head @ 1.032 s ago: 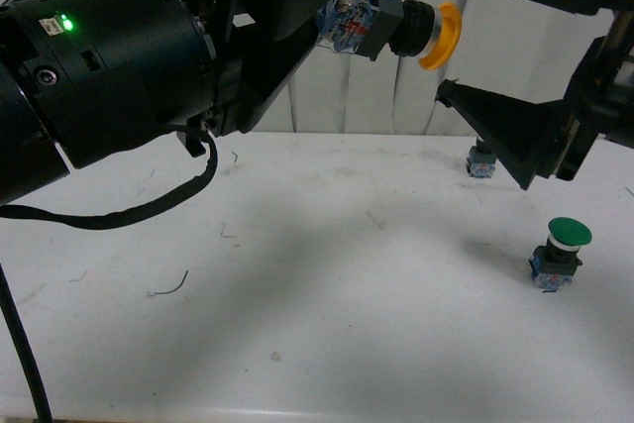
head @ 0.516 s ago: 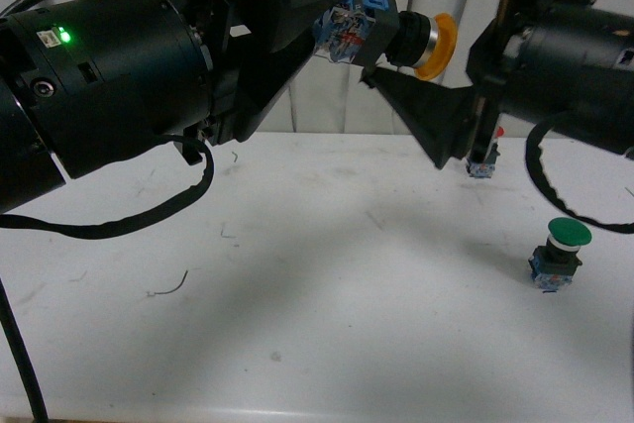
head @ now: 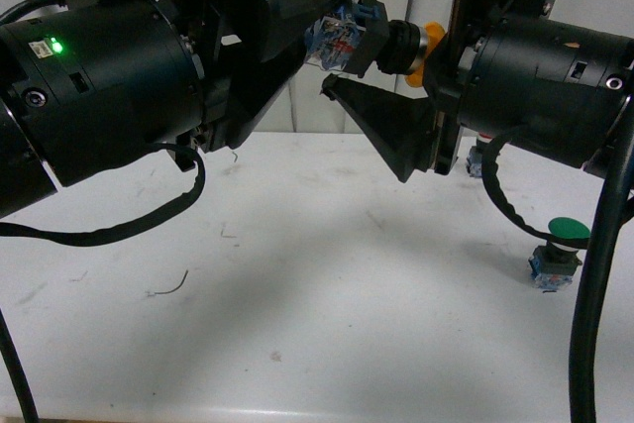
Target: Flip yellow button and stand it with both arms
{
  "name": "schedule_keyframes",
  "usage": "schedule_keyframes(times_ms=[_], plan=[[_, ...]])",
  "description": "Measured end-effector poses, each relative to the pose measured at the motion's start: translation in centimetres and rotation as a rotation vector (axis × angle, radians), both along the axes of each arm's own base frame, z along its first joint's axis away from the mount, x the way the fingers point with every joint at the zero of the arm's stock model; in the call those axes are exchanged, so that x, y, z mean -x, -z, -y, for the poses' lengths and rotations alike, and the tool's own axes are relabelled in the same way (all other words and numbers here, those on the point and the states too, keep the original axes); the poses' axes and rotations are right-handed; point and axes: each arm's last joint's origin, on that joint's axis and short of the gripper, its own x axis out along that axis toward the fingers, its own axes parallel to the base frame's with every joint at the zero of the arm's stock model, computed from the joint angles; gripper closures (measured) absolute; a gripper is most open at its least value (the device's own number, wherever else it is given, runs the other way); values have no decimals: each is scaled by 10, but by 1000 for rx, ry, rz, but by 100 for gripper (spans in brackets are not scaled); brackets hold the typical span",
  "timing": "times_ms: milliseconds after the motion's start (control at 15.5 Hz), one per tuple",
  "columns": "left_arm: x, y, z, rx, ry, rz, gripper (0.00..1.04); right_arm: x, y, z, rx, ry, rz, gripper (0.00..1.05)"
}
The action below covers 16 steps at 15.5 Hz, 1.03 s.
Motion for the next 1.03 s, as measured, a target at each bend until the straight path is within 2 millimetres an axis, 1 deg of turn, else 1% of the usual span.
schedule_keyframes(times_ms=[129,194,258,323,387,452,710,774,903,1032], plan=[[0,0,0,0,-2,0,74,-5,-1,9,-4,40,2,7],[0,0,0,0,-1,0,74,-11,-6,16,-18,73,12,7],[0,0,0,0,-1,0,74,-12,-7,16,-27,72,2,7],[0,0,-1,2,-1,3,74,-11,-5,13,-27,66,-4,38],[0,-1,-1,6,5,3,75,-13,-1,14,-34,83,-32,70],[0,0,-1,17,9,-11,75,-13,-1,14,-45,81,-42,73],[0,0,-1,20,11,-14,74,-13,-1,15,-46,82,-44,73],[0,0,-1,17,16,-15,61,-14,-1,17,-42,82,-40,73],[0,1,-2,16,14,-16,39,-13,-1,17,-38,79,-35,73],[0,0,-2,16,13,-16,33,-13,-1,17,-38,79,-35,73]])
